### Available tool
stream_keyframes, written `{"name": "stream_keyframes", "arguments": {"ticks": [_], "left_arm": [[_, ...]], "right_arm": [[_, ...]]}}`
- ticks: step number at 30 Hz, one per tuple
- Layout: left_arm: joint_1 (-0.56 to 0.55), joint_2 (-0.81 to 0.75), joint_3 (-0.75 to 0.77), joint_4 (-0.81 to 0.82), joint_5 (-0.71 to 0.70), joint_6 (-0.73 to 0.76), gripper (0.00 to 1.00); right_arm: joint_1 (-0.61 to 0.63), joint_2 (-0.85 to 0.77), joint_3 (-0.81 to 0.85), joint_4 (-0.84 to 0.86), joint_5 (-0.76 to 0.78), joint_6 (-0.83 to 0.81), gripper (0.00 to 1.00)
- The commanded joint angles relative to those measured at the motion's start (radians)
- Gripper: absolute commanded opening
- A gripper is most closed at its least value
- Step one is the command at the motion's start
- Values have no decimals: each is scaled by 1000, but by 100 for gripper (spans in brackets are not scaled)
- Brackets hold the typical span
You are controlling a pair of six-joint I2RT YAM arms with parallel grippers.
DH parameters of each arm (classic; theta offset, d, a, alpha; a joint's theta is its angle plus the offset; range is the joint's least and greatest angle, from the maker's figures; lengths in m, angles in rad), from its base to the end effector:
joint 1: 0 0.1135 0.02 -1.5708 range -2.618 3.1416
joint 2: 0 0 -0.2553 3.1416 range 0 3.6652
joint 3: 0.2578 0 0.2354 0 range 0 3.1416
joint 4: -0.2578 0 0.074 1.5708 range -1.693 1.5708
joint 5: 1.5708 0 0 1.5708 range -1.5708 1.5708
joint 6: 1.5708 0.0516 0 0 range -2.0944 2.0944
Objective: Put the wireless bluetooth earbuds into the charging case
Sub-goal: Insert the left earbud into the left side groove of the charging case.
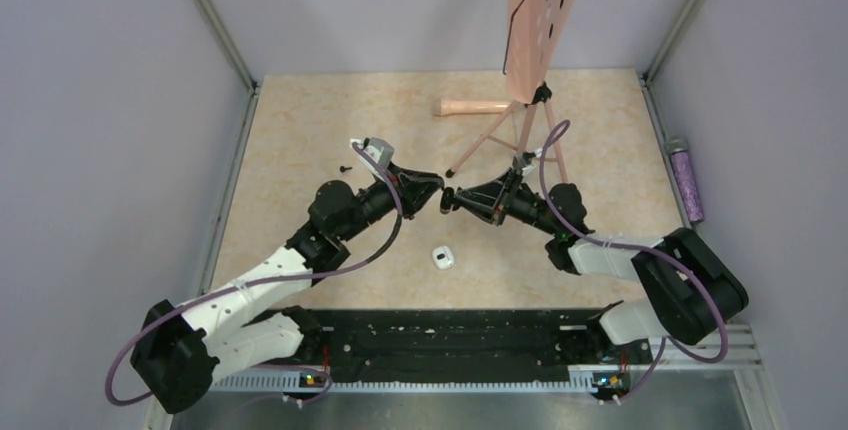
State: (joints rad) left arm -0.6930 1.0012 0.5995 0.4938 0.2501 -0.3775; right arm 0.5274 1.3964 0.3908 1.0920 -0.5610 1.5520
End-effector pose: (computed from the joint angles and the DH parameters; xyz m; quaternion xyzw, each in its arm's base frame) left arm 0.1755 -0.1624 0.3061 0.1960 0.6458 -0.4462 0.5877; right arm 0.2156 0.1574 0.2150 0.1405 0.6661 0.7054 0.1973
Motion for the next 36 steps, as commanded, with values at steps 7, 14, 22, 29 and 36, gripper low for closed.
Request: {"name": "stream_keyframes", "arguments": {"ticks": [7, 14, 22, 29, 36], "left_arm": [[-141, 18, 38, 38, -400, -12, 10], [-200, 69, 52, 56, -493, -10, 10], [-204, 96, 48, 86, -522, 29, 11], [-208, 109, 51, 100, -503, 7, 11], [-215, 117, 50, 110, -487, 4, 11]], "right_arm": [[-2, -37, -18, 64, 55, -21, 0], [-2, -46, -26, 76, 56, -16, 0], [-3, -47, -35, 92, 69, 17, 0], [-1, -38, -30, 95, 70, 30, 0], [3, -27, -21, 106, 72, 33, 0]]}}
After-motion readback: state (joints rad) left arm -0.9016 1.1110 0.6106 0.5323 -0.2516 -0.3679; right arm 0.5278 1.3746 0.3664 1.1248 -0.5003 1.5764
